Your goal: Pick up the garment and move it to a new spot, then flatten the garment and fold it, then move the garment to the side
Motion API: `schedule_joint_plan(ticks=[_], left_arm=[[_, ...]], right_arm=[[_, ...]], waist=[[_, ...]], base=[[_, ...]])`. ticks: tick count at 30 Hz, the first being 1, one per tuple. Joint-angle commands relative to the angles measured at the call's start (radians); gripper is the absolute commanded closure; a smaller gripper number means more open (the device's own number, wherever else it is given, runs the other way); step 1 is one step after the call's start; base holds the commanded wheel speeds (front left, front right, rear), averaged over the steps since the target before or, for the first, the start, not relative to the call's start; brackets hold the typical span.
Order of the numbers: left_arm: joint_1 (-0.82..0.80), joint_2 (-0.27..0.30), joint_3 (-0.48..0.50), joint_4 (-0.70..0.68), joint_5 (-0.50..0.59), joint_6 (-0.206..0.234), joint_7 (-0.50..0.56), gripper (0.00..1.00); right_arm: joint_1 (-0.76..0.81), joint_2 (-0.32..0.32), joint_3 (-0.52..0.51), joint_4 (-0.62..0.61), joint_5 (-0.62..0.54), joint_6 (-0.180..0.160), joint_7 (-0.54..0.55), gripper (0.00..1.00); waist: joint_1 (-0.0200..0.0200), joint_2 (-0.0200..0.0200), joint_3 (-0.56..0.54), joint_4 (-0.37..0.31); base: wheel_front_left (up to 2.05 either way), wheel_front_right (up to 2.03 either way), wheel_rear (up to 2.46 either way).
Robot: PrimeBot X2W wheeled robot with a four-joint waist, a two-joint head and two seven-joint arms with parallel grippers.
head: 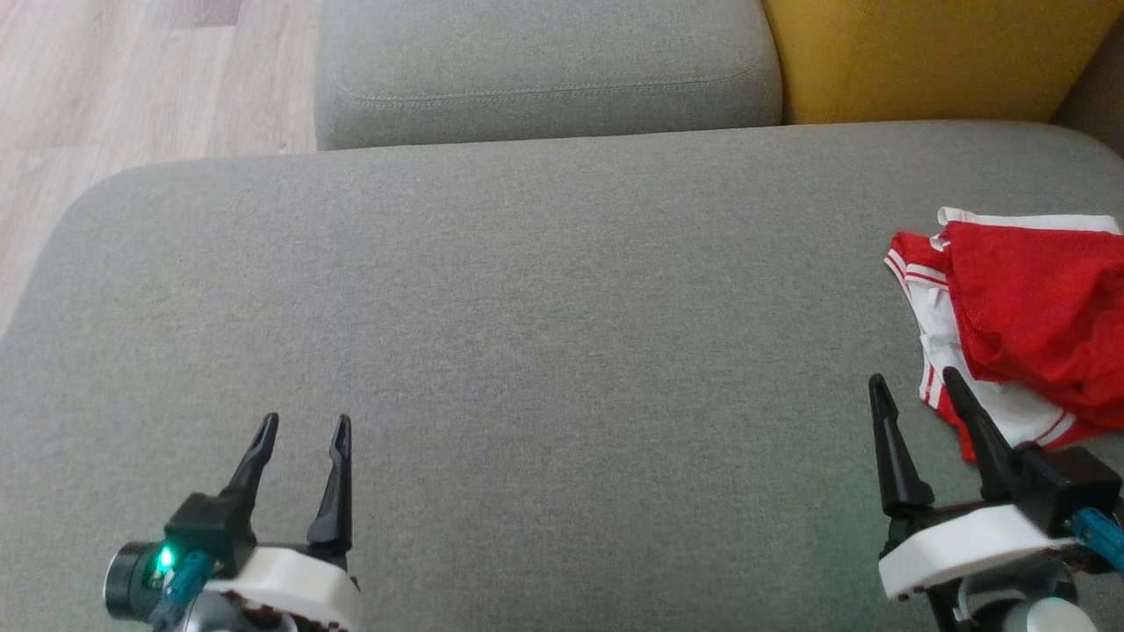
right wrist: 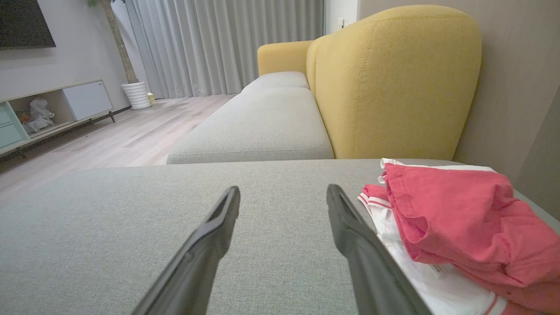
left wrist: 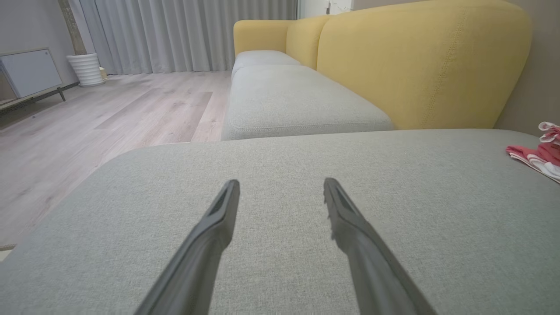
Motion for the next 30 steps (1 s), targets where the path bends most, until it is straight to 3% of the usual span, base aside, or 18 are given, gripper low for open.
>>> schedule_joint_plan(ticks=[1, 29, 30], left_arm=[[-0.036, 0.011, 0.032, -0.034, -0.009, 0.006, 0.003, 0.0], [-0.069, 0.02, 0.013, -0.031, -0.022, 0.013, -0.014, 0.0], [-0.009, 0.001, -0.024, 0.003, -0.014, 0.012, -0.002, 1.0]], right_arm=[[-0.026, -0.005, 0.022, -0.044, 0.004, 0.007, 0.002, 0.0], [-0.032, -0.005, 0.015, -0.066, 0.024, 0.007, 0.018, 0.0], [0.0, 0.0, -0.005, -0.022, 0.017, 0.0, 0.016, 1.0]], waist=[[0.0001, -0.0001, 0.001, 0.0], [0.0001, -0.0001, 0.037, 0.015], [0.0001, -0.0001, 0.036, 0.015]], base=[[0.0, 0.0, 0.0], [0.0, 0.0, 0.0], [0.0, 0.0, 0.0]])
